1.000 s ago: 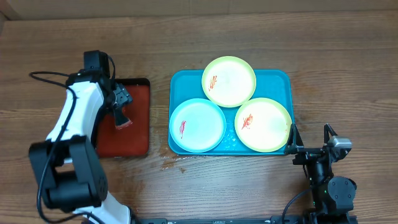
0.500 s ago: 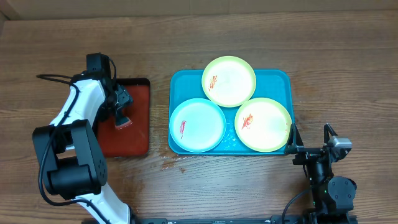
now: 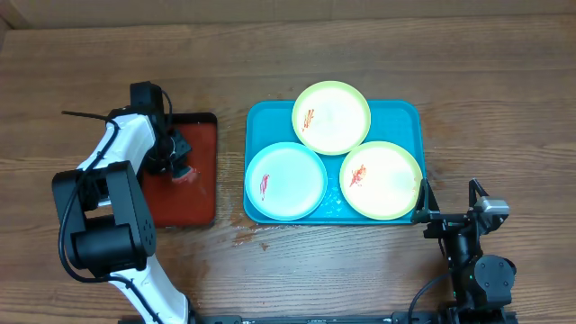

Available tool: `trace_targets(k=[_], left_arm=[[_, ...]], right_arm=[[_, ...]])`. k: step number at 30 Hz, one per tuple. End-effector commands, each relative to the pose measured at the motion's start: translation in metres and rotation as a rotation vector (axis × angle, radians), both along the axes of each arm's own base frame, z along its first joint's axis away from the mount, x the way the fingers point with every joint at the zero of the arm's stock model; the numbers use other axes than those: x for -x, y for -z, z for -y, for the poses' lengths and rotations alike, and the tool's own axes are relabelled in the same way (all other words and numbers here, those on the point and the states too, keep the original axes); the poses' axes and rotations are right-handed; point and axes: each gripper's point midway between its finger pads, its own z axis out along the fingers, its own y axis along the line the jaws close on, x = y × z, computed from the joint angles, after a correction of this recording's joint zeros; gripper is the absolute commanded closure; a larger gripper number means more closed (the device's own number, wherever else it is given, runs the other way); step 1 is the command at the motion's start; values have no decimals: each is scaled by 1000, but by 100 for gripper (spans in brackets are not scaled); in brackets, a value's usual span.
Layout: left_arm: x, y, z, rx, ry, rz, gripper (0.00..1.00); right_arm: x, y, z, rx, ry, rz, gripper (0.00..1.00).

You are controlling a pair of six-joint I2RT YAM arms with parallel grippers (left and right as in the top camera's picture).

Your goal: Clean dirty plates on tray and stack at the side

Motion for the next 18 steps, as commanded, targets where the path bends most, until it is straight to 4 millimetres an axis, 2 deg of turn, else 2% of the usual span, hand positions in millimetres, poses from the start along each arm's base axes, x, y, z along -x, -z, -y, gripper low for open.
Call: trace_targets(k=[1, 10, 11, 13, 18], left_arm=[[-4, -6, -6, -19, 1, -8, 96], [-21, -68, -9, -24, 18, 7, 96], [-21, -69, -9, -23, 18, 6, 91], [-19, -68, -8, -22, 19, -3, 96], [-6, -44, -5, -10, 19, -40, 96]], right_arm=[[0, 2, 3, 7, 14, 5, 0], [0, 2, 3, 7, 14, 5, 0], [0, 2, 3, 7, 14, 5, 0], [0, 2, 3, 7, 14, 5, 0], [0, 2, 3, 7, 14, 5, 0]])
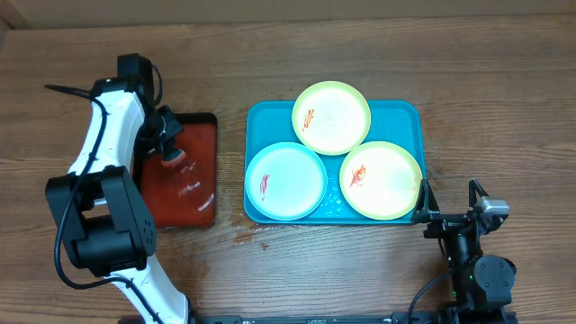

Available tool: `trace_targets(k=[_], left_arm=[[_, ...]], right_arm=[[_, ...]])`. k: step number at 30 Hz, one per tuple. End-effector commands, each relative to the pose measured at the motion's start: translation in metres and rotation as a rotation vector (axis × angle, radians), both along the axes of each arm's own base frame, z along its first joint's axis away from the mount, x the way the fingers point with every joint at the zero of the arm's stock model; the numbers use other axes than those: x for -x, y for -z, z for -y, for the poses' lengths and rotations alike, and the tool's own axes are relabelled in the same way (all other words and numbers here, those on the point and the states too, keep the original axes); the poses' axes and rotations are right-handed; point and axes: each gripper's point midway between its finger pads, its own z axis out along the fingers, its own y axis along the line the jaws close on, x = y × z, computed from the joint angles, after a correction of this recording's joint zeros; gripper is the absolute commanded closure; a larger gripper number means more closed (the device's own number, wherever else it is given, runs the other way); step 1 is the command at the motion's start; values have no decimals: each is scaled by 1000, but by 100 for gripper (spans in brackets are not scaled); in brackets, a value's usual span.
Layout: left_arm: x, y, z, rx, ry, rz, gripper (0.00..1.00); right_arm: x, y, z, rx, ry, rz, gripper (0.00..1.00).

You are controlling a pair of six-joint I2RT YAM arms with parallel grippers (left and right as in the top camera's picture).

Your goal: Clean dirty plates on tray and stack at the side

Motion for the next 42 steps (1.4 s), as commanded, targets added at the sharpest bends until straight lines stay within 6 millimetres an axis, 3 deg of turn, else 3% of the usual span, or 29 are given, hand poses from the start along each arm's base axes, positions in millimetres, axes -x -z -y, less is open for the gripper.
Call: trace_targets(k=[1, 4, 6, 12, 15, 17, 22, 24, 27, 30, 34, 36, 38, 42], left_arm=[[13, 15, 1, 7, 5, -34, 96], [18, 18, 5, 25, 20, -52, 96], [18, 8, 4, 20, 49, -53, 96], [13, -63, 6, 8, 64, 20, 96], [16, -83, 18, 3, 108, 68, 96], [23, -76, 27, -13, 142, 45, 96], [38, -16, 48, -5, 196, -15, 96], [43, -7, 50, 4, 168, -29, 96], [45, -19, 50, 6, 164, -34, 96], [39, -56, 54, 12, 183, 4, 96], [27, -113, 112, 169, 424, 172, 96], [28, -128, 143, 216, 517, 229, 96], [35, -130, 170, 225, 594, 228, 96], [46, -111, 224, 220, 742, 197, 96]], right_arm=[[0, 2, 3, 7, 14, 5, 0], [0, 2, 3, 7, 14, 5, 0], [0, 2, 3, 7, 14, 5, 0], [0, 2, 3, 7, 14, 4, 0], [0, 2, 3, 7, 14, 5, 0], [0, 2, 3, 7, 14, 5, 0], [0, 2, 3, 7, 14, 5, 0], [0, 2, 3, 7, 14, 5, 0], [0, 2, 3, 7, 14, 5, 0], [0, 2, 3, 7, 14, 5, 0], [0, 2, 3, 7, 14, 5, 0], [0, 2, 3, 7, 14, 5, 0], [0, 2, 3, 7, 14, 5, 0], [0, 2, 3, 7, 14, 5, 0]])
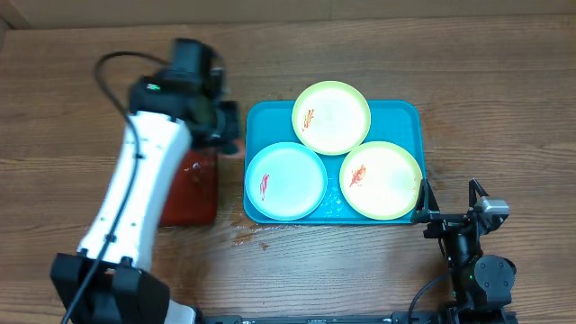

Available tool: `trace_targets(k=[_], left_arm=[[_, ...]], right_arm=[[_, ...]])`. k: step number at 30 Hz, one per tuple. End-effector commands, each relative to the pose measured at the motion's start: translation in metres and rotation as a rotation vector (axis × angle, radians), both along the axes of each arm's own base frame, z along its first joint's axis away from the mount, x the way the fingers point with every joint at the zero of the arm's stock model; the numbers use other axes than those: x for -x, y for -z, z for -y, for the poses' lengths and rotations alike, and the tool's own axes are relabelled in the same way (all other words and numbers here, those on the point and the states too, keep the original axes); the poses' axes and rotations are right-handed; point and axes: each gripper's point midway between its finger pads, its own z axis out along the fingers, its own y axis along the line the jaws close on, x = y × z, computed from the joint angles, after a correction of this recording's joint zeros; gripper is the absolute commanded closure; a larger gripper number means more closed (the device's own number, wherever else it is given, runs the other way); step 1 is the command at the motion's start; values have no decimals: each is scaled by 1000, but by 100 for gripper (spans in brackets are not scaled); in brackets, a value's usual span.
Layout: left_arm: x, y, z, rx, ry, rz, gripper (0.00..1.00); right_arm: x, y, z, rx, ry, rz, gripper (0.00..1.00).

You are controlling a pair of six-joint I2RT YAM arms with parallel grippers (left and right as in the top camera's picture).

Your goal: Clean dirty plates on tray and stack at the side

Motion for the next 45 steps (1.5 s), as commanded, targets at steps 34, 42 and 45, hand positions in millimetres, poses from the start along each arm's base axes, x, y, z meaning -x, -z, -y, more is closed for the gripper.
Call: trace_targets(k=[34, 42, 45], left_arm=[[-33, 29, 70, -100, 265, 41, 23], [-60, -8, -13, -64, 14, 115, 8], [-63, -4, -27, -56, -19, 101, 8]], right_arm=[[16, -80, -28, -101, -186, 331, 0], [39, -166, -39, -20, -245, 370, 0], [27, -172, -39, 1, -241, 141, 0]])
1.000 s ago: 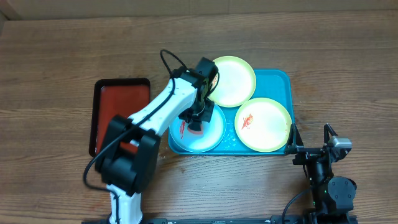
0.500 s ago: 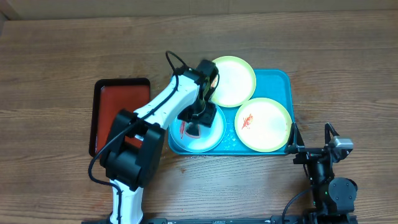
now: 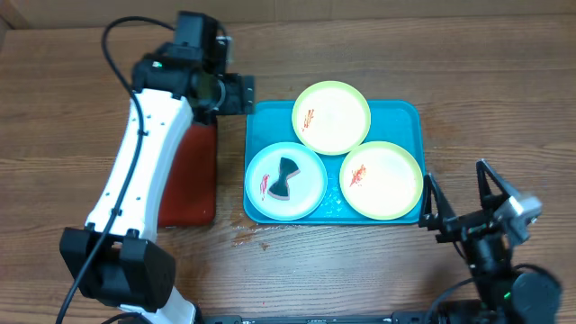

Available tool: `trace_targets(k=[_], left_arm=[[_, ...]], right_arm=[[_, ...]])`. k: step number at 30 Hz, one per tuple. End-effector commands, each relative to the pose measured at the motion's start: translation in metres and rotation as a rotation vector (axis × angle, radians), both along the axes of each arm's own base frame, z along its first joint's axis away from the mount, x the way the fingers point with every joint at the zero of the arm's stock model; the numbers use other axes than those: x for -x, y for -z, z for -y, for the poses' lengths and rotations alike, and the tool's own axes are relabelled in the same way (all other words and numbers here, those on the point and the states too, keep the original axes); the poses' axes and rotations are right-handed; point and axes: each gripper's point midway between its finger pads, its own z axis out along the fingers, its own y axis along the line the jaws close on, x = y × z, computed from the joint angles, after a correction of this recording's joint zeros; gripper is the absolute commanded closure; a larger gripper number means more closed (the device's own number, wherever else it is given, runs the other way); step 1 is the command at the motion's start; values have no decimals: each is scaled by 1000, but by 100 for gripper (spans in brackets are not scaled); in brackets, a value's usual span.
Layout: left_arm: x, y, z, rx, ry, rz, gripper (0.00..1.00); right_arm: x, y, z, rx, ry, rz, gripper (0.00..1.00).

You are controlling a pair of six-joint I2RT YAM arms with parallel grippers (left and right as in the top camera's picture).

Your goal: Clean dirty plates on tray and stack at the side

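Three dirty plates lie on the blue tray (image 3: pixel 409 112): a light blue plate (image 3: pixel 306 193) at the front left, a yellow-green plate (image 3: pixel 331 117) at the back and another yellow-green plate (image 3: pixel 382 180) at the front right, each with a red smear. A dark hourglass-shaped patch (image 3: pixel 286 177) shows on the blue plate; whether it is an object or a shadow I cannot tell. My left gripper (image 3: pixel 238 93) hangs high by the tray's back left corner, its jaws unclear. My right gripper (image 3: pixel 457 202) stands open just right of the tray's front right corner.
A red-brown mat (image 3: pixel 196 171) lies left of the tray, partly under my white left arm (image 3: pixel 148 153). Bare wooden table (image 3: pixel 486 81) surrounds the tray on the right and at the back.
The left gripper has shifted slightly right toward the tray's back left corner. A dark hourglass patch now shows on the blue plate. The right arm has risen and looks larger.
The left gripper was first down on the red-brown mat, then at the mat's back edge. Later it was raised high beside the tray's left side, and now it is at the tray's back left corner. The plates have kept their places and smears.
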Motion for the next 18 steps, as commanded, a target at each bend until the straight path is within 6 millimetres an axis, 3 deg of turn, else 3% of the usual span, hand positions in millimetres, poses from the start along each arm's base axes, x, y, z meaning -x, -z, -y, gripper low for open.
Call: trace_targets(k=[1, 5, 9, 12, 15, 16, 18], left_arm=[[-2, 12, -7, 10, -27, -37, 7], [-4, 13, -10, 10, -35, -35, 0], [-2, 13, -10, 10, -34, -39, 0], [1, 15, -10, 7, -33, -56, 0], [3, 15, -11, 5, -33, -63, 0], [3, 16, -11, 5, -33, -65, 0], [5, 16, -11, 4, -33, -70, 0]], right_arm=[[-2, -40, -3, 55, -15, -108, 0], [-28, -51, -23, 62, -130, -358, 0], [-37, -72, -81, 24, -527, -440, 0], [-51, -85, -109, -3, -747, -398, 0], [-77, -69, -124, -66, -779, -480, 0], [-85, -55, -129, -65, -764, -526, 0], [-106, -9, -135, -49, -639, -692, 2]])
